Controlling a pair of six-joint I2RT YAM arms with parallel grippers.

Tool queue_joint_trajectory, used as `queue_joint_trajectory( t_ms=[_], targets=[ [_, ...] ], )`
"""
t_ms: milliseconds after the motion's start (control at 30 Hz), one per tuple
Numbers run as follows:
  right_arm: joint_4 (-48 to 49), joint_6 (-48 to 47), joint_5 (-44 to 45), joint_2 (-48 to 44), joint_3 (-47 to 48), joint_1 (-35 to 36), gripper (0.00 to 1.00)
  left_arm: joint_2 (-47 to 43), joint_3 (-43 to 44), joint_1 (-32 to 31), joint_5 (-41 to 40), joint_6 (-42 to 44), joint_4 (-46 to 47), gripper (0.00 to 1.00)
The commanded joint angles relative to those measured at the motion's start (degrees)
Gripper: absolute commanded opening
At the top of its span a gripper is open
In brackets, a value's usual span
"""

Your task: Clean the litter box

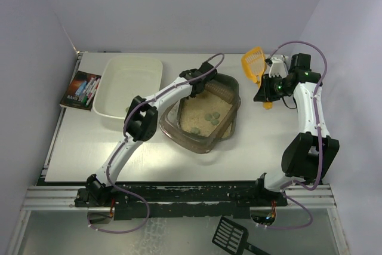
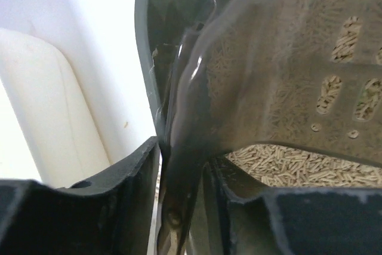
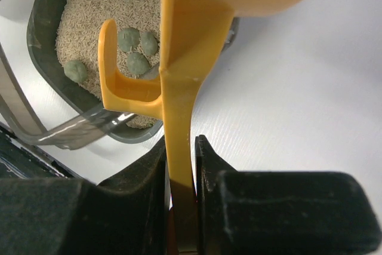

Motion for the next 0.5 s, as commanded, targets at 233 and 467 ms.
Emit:
queue_joint_trajectory(
  t_ms=[233,467],
  targets=[
    [0.2,-0.7,-1.6,-0.5,0.0,-0.7,0.00,-4.6,4.9,-1.3,1.8,3.7,-6.6,0.58],
    [0.4,-0.7,-1.7,-0.7,-0.2,-0.7,0.00,-7.1,5.3,-1.2,6.9,-0.1,-8.8,0.58]
  ],
)
